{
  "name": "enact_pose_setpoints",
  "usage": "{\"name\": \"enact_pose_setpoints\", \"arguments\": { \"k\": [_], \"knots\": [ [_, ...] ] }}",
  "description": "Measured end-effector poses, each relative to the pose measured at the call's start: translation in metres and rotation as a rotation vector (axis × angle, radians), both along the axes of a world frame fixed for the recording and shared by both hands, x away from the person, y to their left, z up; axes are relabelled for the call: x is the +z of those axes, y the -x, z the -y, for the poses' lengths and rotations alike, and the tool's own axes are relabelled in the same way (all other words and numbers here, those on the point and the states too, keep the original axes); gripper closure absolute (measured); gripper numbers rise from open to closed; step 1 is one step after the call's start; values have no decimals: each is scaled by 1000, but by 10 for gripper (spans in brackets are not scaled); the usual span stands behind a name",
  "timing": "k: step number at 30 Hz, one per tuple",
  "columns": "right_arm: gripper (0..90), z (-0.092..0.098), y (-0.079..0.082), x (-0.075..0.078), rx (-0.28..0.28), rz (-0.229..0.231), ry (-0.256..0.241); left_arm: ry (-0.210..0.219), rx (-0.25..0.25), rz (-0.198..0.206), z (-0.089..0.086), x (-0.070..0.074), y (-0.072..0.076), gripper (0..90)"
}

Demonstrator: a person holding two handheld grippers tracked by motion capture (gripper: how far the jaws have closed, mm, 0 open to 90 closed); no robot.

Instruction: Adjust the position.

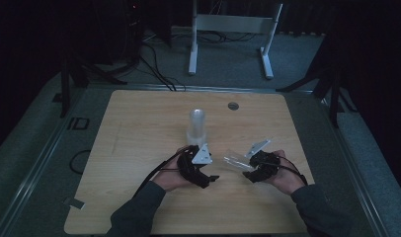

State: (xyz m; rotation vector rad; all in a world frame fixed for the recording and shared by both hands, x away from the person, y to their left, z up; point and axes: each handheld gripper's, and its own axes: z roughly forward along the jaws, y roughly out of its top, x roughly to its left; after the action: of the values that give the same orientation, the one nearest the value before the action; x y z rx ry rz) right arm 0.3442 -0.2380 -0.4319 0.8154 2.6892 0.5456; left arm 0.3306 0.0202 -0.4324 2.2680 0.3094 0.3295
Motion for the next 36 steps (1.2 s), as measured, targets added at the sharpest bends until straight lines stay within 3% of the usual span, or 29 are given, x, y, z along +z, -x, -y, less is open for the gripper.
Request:
{"name": "enact_pose_setpoints", "arguments": {
  "k": [12,24,36],
  "knots": [
    [421,10,0,-5,-87,40,-47,8,17,-3,1,0,-1,209],
    [421,17,1,-10,-182,109,-105,-7,31,-24,4,-4,-3,221],
    [421,21,3,-16,-269,135,-150,4,48,-28,4,-3,-4,227]
  ]
}}
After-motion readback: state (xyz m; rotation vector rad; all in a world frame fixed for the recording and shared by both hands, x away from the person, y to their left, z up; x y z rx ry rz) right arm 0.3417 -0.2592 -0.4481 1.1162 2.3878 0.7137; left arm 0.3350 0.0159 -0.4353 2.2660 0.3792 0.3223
